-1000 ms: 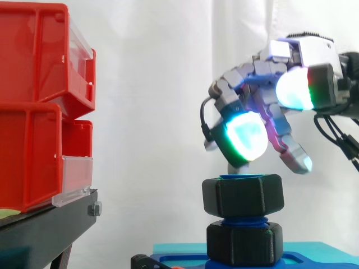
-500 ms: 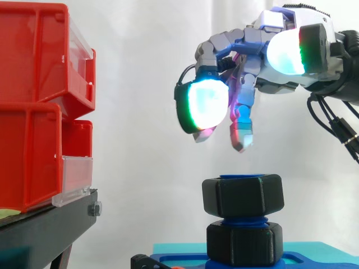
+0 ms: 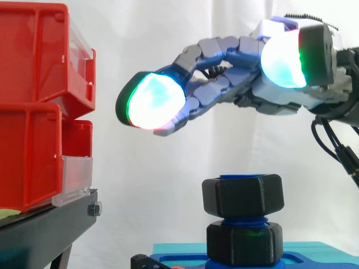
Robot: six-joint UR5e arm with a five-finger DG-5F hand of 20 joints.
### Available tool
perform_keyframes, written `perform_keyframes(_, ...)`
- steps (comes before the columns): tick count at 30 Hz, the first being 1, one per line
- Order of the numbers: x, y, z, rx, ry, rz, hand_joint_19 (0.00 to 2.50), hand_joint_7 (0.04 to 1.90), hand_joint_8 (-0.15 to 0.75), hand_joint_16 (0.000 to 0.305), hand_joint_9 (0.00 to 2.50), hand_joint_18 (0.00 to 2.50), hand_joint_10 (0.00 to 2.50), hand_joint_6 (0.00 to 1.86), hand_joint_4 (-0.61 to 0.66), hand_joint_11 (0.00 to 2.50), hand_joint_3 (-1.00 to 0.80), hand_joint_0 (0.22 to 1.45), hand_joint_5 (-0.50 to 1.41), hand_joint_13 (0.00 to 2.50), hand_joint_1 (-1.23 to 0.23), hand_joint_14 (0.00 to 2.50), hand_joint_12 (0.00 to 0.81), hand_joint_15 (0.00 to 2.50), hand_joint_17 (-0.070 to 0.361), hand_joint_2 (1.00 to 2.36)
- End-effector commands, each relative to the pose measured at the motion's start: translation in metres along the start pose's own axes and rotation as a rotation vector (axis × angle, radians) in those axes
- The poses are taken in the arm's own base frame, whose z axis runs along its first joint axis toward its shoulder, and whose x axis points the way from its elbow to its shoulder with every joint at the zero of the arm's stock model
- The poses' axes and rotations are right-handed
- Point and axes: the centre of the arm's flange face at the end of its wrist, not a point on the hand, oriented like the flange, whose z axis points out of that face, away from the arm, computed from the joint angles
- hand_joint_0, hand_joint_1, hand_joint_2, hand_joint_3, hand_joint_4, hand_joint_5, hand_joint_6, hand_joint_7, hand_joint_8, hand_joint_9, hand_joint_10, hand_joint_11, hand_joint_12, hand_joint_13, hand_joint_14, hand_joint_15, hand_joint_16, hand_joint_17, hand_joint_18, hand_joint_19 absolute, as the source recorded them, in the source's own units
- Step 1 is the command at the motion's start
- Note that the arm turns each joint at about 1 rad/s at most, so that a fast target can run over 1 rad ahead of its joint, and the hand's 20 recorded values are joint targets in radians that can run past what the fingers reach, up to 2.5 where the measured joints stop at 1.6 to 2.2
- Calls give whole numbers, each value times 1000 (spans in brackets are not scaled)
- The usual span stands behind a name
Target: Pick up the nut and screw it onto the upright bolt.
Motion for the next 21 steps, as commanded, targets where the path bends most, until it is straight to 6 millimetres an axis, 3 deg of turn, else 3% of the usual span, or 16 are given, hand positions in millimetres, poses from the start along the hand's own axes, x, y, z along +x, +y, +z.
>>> perform_keyframes(1,12,4,-1,8,-1,5,0,571,194,32,422,0,0,501,143,0,-500,495,-182,214,-186,0,301,0,73,1000)
perform_keyframes(9,22,3,-6,19,17,5,0,583,197,34,380,0,0,501,156,0,-500,494,-181,209,-171,0,308,0,76,1000)
perform_keyframes(21,28,-3,-16,37,52,12,0,918,243,32,505,0,0,504,240,0,-500,512,-110,335,-170,0,304,0,72,1000)
